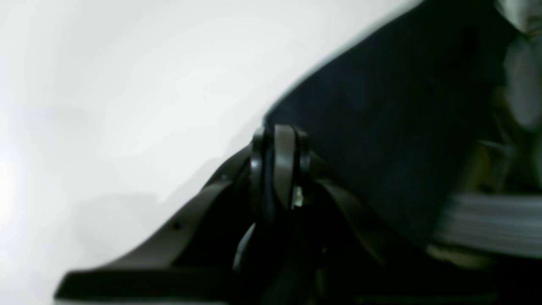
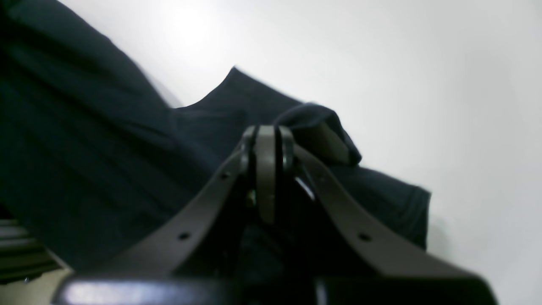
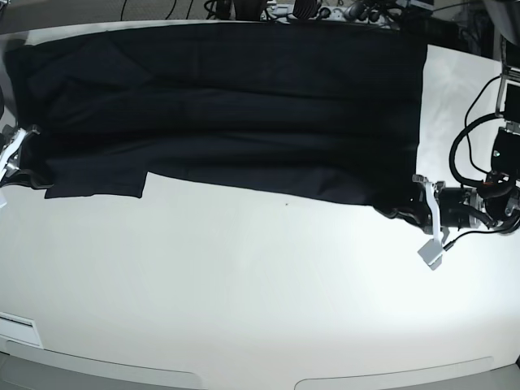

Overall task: Fold the T-shirt properly
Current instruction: 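Lift the hem with both grippers and fold it over toward the collar, then lay the hem down and open both grippers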

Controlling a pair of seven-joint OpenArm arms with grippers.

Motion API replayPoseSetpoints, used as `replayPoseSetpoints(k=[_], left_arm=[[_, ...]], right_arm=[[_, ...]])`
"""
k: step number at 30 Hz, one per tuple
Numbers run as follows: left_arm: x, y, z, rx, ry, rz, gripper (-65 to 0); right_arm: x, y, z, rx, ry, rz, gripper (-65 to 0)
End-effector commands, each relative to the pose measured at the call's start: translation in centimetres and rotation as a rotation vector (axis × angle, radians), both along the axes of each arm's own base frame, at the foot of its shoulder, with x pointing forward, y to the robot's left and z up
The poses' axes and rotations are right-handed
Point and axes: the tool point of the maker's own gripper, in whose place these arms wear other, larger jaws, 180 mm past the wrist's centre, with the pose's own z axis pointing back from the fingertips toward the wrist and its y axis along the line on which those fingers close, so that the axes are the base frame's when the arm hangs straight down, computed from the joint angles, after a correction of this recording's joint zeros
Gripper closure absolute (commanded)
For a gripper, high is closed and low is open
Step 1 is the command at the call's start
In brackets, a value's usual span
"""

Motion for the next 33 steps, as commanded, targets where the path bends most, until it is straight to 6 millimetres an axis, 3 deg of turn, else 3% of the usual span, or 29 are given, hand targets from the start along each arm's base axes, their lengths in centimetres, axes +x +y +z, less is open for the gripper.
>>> replayPoseSetpoints(k=[1, 9, 18, 25, 33], left_arm=[[0.2, 0.2, 1.6, 0.012, -0.038, -0.029, 0.0], [-3.5, 1.5, 0.9, 0.125, -0.005, -0.114, 0.0], [-6.7, 3.3, -0.1, 0.206, 0.053, -0.149, 0.0], [-10.6, 2.3, -1.6, 0.242, 0.123, -0.255, 0.0], [-12.7, 1.6, -2.2, 0.252, 0.154, -0.317, 0.0]], right_arm=[[0.4, -0.2, 1.6, -0.015, -0.046, 0.013, 0.0], [-3.4, -0.1, -1.4, -0.100, 0.125, 0.060, 0.0], [-4.1, -0.4, -2.0, -0.121, 0.166, 0.065, 0.0], [-5.9, -0.4, -3.3, -0.124, 0.230, 0.070, 0.0], [-6.3, -0.9, -4.0, -0.156, 0.252, 0.057, 0.0]])
